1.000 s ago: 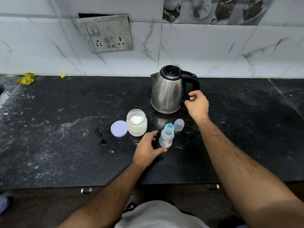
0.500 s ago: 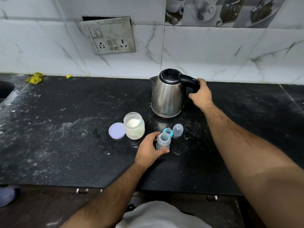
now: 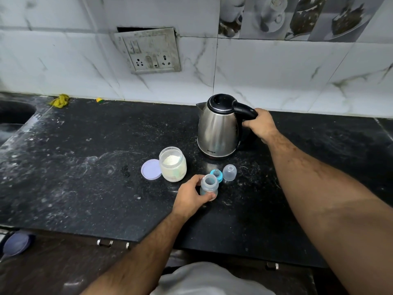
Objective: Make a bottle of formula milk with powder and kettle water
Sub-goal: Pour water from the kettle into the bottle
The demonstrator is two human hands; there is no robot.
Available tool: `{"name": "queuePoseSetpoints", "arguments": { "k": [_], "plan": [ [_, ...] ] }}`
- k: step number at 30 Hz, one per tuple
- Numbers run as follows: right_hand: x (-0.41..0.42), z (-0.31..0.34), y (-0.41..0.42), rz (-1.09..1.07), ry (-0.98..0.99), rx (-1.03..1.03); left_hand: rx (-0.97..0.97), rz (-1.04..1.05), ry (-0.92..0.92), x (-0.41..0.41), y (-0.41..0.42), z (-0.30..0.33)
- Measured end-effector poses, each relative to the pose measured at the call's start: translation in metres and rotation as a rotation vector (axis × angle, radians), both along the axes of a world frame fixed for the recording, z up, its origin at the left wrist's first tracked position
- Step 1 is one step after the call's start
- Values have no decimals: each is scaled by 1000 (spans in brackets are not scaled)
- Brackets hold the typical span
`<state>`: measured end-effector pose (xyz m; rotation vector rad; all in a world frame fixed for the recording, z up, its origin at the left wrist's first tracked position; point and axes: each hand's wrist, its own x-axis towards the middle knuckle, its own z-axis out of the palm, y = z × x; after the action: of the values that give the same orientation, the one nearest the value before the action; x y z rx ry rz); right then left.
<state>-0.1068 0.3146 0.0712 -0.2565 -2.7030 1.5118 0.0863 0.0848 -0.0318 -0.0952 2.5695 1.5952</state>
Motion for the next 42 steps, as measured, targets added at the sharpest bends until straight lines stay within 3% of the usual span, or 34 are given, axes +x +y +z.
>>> {"name": "queuePoseSetpoints", "arguments": {
  "k": [7,17,30,42],
  "plan": [
    [13,3,0,58,-47,-25,7,17,2,5,2,0],
    [28,7,-19,-78,60,-80,-18,18,-21,5,3,0],
    [55,66,3,-180,242,-112,-18,-21,19,5,2,-1],
    [143,97,5,-331,319,-225,-18,-82,-21,0,-3,1]
  ]
}}
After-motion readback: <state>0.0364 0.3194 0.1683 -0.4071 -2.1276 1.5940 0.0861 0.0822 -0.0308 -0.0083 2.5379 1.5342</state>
